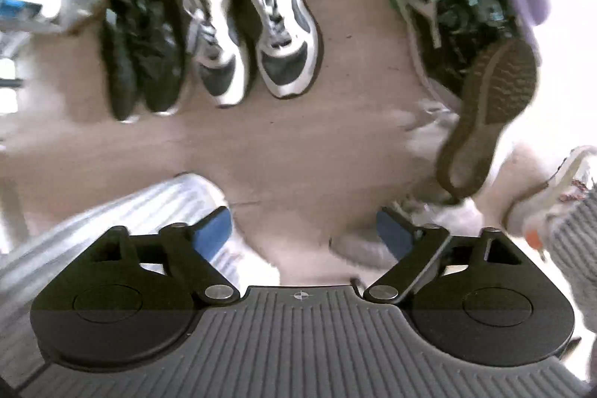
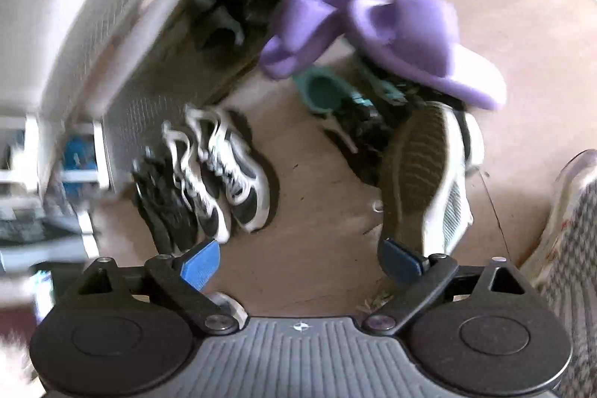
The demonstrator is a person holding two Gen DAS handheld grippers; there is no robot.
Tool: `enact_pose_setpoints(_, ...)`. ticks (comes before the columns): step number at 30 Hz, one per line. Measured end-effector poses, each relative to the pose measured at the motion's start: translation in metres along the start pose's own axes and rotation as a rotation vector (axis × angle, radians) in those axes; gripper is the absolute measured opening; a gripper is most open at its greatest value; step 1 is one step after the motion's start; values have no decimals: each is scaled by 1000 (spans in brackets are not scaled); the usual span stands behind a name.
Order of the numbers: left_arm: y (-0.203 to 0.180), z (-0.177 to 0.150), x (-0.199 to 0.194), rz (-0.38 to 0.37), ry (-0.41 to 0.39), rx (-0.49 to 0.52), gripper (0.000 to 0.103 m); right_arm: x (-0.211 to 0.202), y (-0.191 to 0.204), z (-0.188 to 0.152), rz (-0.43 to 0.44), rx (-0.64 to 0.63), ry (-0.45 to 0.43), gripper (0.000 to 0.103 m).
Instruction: Organize scattered shoes
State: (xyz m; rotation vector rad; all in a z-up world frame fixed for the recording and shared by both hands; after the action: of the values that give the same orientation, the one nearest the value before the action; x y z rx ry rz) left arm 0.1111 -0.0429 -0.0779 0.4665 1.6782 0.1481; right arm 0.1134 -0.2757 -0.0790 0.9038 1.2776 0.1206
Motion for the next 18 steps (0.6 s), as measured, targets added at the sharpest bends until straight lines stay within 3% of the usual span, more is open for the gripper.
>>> enact_pose_setpoints(2,0,2,-50,90,2,76,98,-38,-1,3,17,73,-27,95)
enact_pose_setpoints(4,-2,6,-82,116,15,88,101,-90,11,17,70,109,-36,98)
enact_pose_setpoints(9,-8,19,-163,69,-31,-30,102,-172,58,55,54,-93,-58,102)
enact_pose_setpoints(13,6,38,-232,-34,-205,-111,102,-217,114,89,39,-252,-188,102)
enact_pose_setpoints(15,29,52,-270,-61,-327,-145,102,-236,153,107,35,-365,-264,102)
enact_pose_setpoints(18,64,59,-316,-74,-449,-154,102,-249,212,123,24,-510,-302,102)
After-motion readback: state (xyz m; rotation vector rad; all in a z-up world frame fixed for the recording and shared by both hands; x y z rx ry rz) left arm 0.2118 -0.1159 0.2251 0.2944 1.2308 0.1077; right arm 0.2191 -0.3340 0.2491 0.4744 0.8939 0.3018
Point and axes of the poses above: each gripper's, at about its wrist camera, not at the fingertips, and x roughly the way its jaws point, y to its left, z to its top, the point moved 8 cm from there along x, roughly the way its jaws point, and after that the axes turned 12 degrees about z, right-handed, at the moved point
